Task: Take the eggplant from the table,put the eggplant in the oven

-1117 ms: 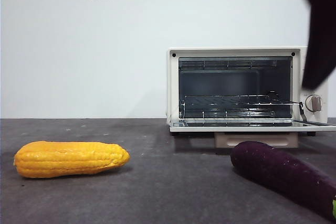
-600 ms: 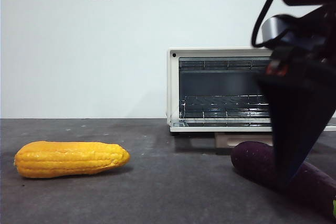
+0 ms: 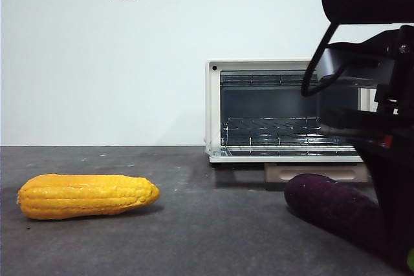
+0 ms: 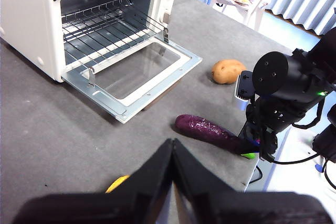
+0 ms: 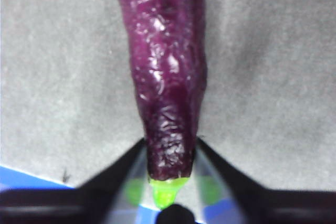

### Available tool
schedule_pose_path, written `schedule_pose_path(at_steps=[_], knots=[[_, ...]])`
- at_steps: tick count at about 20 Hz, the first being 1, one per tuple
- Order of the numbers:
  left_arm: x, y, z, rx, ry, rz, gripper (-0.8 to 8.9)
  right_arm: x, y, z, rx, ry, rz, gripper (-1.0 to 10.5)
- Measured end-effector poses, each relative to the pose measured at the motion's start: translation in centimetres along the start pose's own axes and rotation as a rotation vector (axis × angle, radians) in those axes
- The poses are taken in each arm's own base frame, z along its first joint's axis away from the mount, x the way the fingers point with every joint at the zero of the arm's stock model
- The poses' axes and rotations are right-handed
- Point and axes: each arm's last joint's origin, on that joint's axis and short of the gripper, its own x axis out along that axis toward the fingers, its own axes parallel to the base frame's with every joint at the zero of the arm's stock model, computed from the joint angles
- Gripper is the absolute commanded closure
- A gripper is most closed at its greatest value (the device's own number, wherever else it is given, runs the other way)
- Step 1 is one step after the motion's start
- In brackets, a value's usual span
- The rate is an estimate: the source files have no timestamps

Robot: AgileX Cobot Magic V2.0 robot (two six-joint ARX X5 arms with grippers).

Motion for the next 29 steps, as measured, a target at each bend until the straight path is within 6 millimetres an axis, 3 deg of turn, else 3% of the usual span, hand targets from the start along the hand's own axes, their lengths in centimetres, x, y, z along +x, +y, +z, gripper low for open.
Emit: schedule_pose_path(at_steps=[7,13,19,29], knots=[[0.0,0.0,0.0,0.0,0.0,0.0,8.19,-0.5,0.3,-0.2,-0.014,-0.005,0.043,9.6],[0.0,0.0,0.0,0.0,0.0,-0.001,8.19,-6.6,1.6,0.9,-0.053,-0.145,0.231,9.6],[0.1,-0.2,0.0,0.005,0.003,-0.013,8.19,-8.8,-0.7,5.0,0.045,-0.222,0.281,9.6],[0.5,-0.8,0.0,0.023,0.014,-0.057,8.19,-7.0,-6.8,14.3,0.272,-0.225,0.386,9.6]])
